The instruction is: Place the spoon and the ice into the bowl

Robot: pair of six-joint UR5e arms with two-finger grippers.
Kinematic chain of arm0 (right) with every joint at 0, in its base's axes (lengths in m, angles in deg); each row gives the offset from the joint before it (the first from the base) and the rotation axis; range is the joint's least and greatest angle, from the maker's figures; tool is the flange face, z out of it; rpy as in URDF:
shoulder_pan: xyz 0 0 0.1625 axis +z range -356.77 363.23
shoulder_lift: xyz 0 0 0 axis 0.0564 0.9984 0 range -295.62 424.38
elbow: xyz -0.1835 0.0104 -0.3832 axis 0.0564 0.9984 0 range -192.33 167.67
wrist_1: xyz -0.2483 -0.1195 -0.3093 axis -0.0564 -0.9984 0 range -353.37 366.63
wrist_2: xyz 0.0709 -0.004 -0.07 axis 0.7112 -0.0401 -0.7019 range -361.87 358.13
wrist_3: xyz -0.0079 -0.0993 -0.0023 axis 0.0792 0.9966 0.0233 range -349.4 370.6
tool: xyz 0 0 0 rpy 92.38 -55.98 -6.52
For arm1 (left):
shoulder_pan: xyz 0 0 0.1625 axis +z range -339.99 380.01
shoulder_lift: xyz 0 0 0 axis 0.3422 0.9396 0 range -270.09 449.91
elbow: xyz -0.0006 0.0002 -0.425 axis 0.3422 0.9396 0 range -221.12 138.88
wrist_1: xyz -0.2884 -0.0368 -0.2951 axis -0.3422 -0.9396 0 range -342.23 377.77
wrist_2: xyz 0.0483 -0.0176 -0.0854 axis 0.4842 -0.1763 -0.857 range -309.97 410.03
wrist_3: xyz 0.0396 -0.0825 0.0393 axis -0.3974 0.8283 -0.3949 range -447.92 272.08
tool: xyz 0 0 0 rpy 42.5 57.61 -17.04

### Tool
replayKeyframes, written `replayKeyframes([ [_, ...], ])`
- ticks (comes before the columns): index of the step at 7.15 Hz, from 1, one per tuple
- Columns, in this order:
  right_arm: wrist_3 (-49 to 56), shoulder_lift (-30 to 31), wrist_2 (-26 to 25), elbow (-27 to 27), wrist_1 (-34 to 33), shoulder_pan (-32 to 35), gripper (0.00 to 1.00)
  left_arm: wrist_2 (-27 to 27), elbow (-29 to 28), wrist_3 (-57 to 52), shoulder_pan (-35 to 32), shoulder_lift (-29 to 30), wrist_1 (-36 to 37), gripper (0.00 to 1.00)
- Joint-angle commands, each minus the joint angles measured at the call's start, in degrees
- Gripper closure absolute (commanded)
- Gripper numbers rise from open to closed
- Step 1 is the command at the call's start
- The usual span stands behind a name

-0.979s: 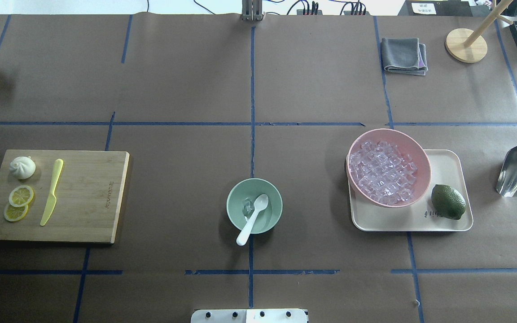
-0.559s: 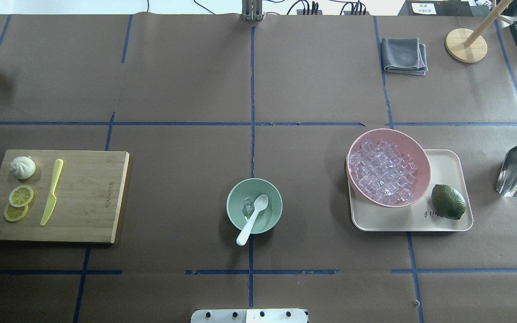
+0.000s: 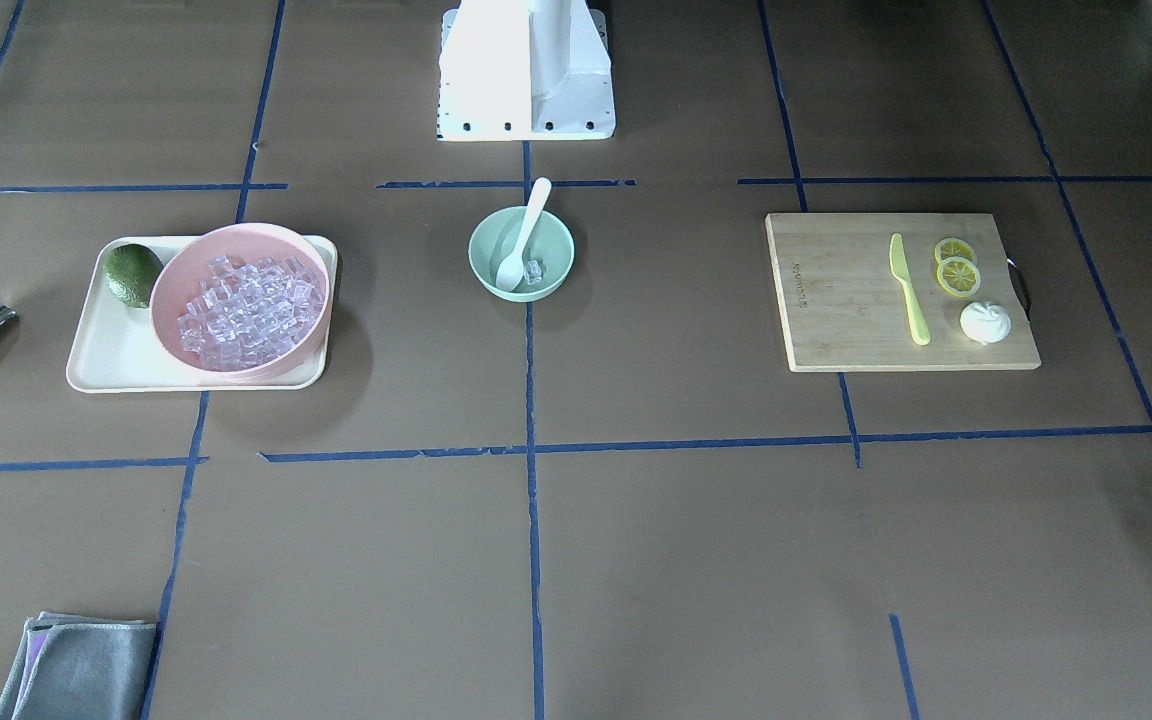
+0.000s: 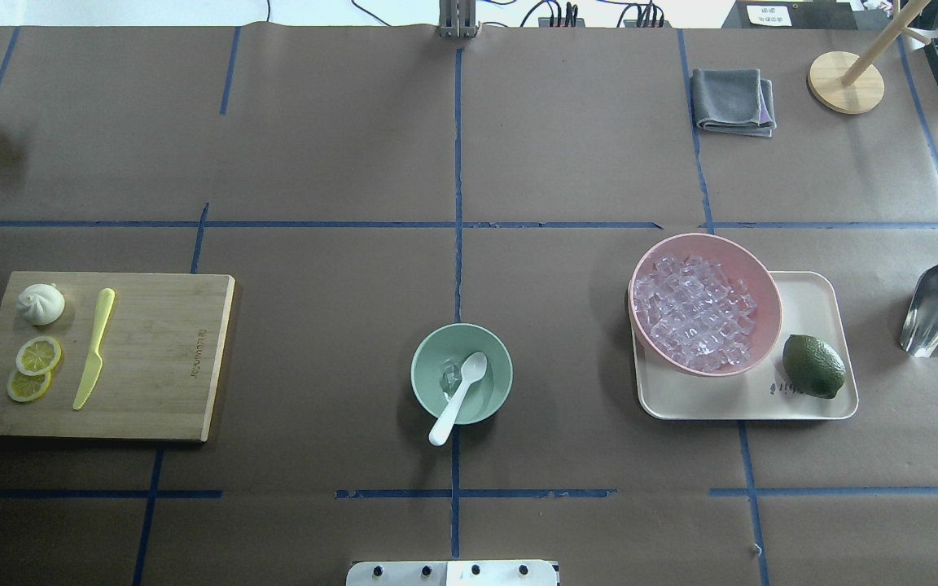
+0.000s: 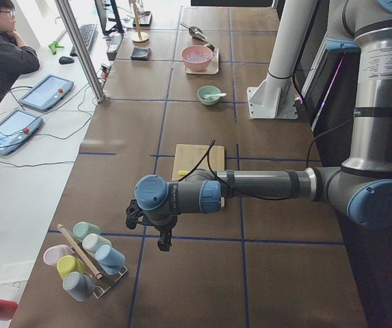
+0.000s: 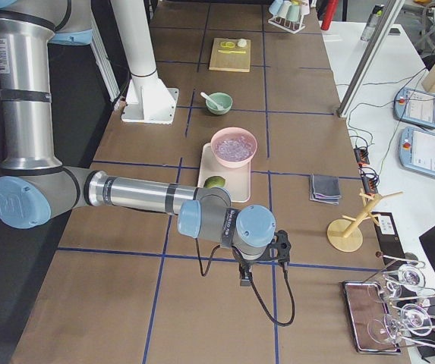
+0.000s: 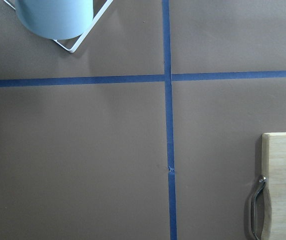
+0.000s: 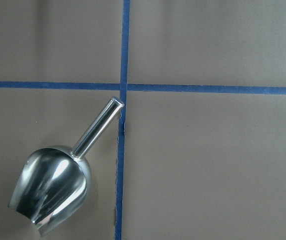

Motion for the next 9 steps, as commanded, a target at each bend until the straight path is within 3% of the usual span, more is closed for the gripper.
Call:
replayKeyframes([
  [1, -0.5, -0.04, 0.0, -0.38, 0.01, 0.0, 0.0, 0.0, 0.0, 0.0, 0.0, 0.15, 0.07, 0.0],
  [5, -0.59, -0.04, 0.09, -0.47, 0.01, 0.0, 0.0, 0.26, -0.09, -0.26, 0.0, -0.11, -0.02, 0.0],
  [6, -0.59, 0.05, 0.09, -0.73, 0.01, 0.0, 0.0, 3.48, 0.0, -0.44, 0.0, -0.02, 0.06, 0.0],
  [9, -0.59, 0.05, 0.09, -0.91, 0.01, 0.09, 0.0, 4.13, -0.09, -0.44, 0.0, -0.37, 0.15, 0.0],
])
